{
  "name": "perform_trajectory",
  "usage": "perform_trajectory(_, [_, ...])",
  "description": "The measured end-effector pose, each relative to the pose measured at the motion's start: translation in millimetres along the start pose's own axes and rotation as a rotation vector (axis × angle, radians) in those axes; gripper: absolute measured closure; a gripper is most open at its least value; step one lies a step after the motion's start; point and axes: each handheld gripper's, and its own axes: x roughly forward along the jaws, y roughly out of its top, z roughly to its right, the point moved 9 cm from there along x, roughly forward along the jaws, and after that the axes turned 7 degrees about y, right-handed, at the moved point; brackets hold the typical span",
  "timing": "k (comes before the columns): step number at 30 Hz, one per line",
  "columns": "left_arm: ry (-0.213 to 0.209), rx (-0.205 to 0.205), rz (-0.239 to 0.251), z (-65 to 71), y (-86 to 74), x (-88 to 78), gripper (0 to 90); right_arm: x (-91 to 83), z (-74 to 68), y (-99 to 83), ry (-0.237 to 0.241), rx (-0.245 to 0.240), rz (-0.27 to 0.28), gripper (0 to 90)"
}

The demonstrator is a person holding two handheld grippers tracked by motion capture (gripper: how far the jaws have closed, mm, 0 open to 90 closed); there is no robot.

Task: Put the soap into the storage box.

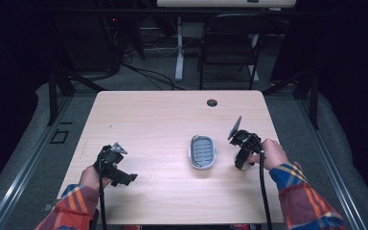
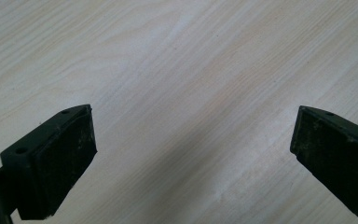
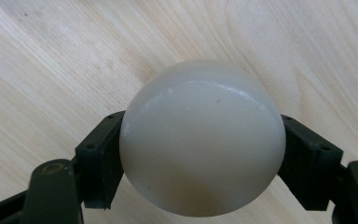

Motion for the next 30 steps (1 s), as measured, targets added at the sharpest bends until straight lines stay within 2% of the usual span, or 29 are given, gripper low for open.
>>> perform_trajectory(7, [-0.007, -0.001, 0.0, 0.9, 1.0, 1.0, 0.2, -6.2, -6.3, 10.6, -0.001, -0.027, 0.037, 24.4])
perform_trajectory(11, [-0.005, 0.003, -0.001, 0.8, 1.7, 1.3, 0.2, -11.4, -8.6, 15.5, -0.011, -0.04, 0.022, 24.4])
perform_trajectory(15, [-0.006, 0.005, 0.0, 1.3, 2.2, 1.3, 0.2, -15.2, -13.1, 22.1, -0.008, -0.048, 0.04, 24.4])
perform_trajectory(30, [-0.003, 0.005, -0.002, 1.1, 2.3, 2.0, 0.2, -37.8, -16.7, 38.3, -0.029, -0.082, 0.035, 24.4])
